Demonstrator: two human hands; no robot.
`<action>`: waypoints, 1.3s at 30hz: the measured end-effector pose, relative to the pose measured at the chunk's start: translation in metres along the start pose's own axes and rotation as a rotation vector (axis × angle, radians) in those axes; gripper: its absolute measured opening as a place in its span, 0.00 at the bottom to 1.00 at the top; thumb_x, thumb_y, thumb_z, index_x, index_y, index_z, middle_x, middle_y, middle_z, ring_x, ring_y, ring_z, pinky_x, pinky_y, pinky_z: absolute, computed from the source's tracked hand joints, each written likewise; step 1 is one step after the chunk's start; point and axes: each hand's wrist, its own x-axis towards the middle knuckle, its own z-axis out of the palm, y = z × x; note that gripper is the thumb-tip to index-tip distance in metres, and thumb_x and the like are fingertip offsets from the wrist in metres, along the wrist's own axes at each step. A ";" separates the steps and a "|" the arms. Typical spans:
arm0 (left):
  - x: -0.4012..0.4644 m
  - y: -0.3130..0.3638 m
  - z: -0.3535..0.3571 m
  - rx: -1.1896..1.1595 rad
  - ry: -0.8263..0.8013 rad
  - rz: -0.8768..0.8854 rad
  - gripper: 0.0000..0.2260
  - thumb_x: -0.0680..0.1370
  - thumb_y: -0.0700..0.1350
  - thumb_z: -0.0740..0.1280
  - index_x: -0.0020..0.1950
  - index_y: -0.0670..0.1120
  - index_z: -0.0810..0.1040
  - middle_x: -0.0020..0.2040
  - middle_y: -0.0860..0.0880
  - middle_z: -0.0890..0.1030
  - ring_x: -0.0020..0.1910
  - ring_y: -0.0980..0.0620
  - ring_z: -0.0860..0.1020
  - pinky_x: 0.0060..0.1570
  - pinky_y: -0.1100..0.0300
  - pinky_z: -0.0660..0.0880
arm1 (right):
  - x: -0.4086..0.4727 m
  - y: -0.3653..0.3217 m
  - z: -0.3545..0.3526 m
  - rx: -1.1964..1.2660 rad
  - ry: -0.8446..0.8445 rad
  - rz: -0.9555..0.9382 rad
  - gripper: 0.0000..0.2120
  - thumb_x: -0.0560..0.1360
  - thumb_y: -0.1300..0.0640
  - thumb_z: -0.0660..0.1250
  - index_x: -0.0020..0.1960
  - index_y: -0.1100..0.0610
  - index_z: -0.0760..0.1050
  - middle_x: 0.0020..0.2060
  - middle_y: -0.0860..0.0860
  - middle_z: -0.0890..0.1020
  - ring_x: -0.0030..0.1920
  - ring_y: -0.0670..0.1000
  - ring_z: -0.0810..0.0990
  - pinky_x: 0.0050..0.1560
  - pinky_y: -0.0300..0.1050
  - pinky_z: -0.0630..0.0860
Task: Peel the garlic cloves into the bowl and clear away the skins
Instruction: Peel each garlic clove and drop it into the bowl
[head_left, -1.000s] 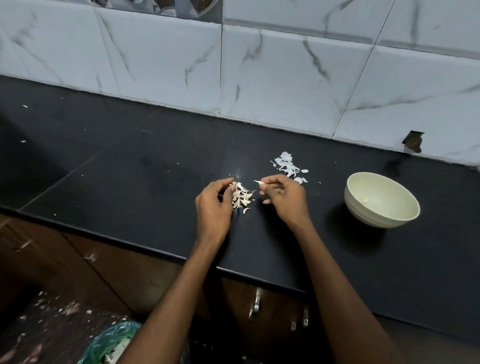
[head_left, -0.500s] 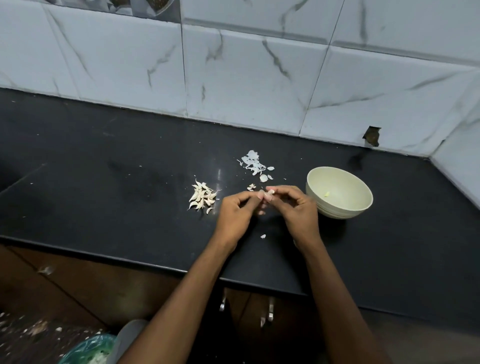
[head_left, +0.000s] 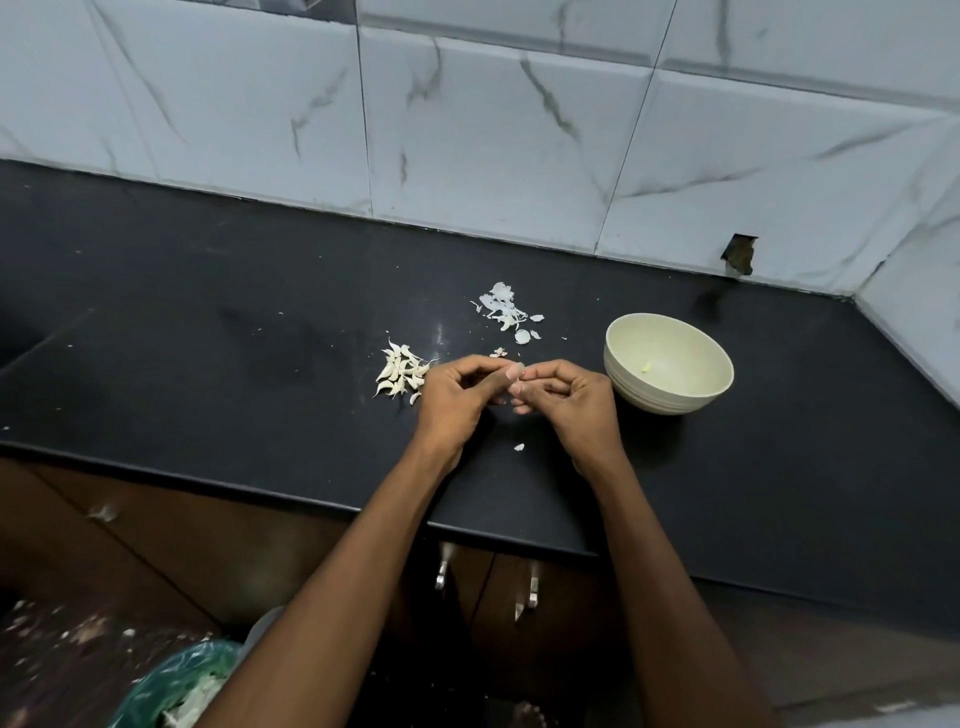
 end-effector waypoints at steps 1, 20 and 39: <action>0.001 0.000 -0.001 -0.010 -0.001 -0.008 0.08 0.76 0.38 0.76 0.51 0.35 0.86 0.43 0.42 0.86 0.43 0.48 0.83 0.47 0.56 0.79 | 0.000 0.000 0.000 0.004 -0.004 -0.005 0.06 0.73 0.68 0.78 0.49 0.66 0.83 0.40 0.62 0.87 0.40 0.56 0.86 0.46 0.47 0.84; 0.003 -0.002 -0.003 0.004 -0.013 -0.059 0.03 0.79 0.36 0.72 0.49 0.37 0.86 0.43 0.40 0.85 0.38 0.53 0.80 0.42 0.61 0.78 | 0.007 0.003 -0.004 0.094 0.040 0.038 0.09 0.75 0.66 0.77 0.54 0.66 0.84 0.45 0.60 0.88 0.43 0.53 0.86 0.46 0.40 0.82; -0.002 -0.002 -0.003 0.017 0.036 -0.017 0.05 0.77 0.35 0.74 0.52 0.34 0.86 0.42 0.41 0.86 0.35 0.54 0.81 0.39 0.62 0.78 | 0.004 0.004 0.000 0.051 -0.038 -0.020 0.11 0.78 0.64 0.74 0.59 0.66 0.84 0.49 0.58 0.88 0.51 0.58 0.88 0.51 0.48 0.85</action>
